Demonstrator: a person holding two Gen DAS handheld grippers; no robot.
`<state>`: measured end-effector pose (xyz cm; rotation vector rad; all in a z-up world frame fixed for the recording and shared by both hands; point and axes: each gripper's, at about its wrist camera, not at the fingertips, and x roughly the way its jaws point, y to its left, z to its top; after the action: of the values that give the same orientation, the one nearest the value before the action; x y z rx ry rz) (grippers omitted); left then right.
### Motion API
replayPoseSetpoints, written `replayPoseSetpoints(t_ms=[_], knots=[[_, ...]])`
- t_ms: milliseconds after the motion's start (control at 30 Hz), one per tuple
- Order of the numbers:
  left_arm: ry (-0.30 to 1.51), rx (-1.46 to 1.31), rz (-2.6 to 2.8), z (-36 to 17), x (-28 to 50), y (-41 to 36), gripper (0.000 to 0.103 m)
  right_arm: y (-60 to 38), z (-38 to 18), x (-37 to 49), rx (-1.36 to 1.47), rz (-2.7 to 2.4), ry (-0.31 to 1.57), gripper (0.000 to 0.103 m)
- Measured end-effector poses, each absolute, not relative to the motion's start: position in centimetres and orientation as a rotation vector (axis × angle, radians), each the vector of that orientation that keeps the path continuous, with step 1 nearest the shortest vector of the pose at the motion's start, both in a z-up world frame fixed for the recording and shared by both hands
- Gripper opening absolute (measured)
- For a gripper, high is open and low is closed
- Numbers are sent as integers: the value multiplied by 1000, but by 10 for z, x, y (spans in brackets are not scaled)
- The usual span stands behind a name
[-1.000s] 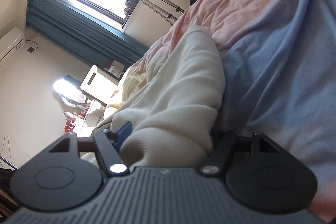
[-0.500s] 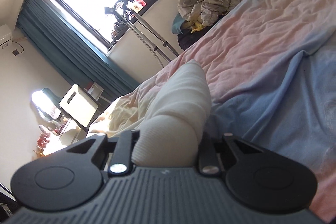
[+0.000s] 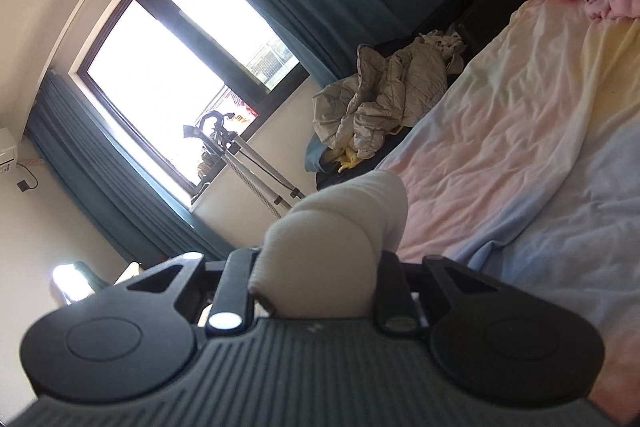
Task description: Fold clothes
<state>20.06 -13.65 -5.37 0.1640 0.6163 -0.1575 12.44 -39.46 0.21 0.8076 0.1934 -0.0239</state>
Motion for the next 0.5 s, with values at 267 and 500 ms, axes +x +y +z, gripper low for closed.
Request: replayPoseSetpoints(t_ms=[267, 500], knots=[[608, 216, -290, -74, 201, -220, 52, -450, 6, 111, 762, -129, 62, 22], [679, 194, -292, -55, 199, -171, 52, -434, 6, 123, 671, -119, 41, 22]])
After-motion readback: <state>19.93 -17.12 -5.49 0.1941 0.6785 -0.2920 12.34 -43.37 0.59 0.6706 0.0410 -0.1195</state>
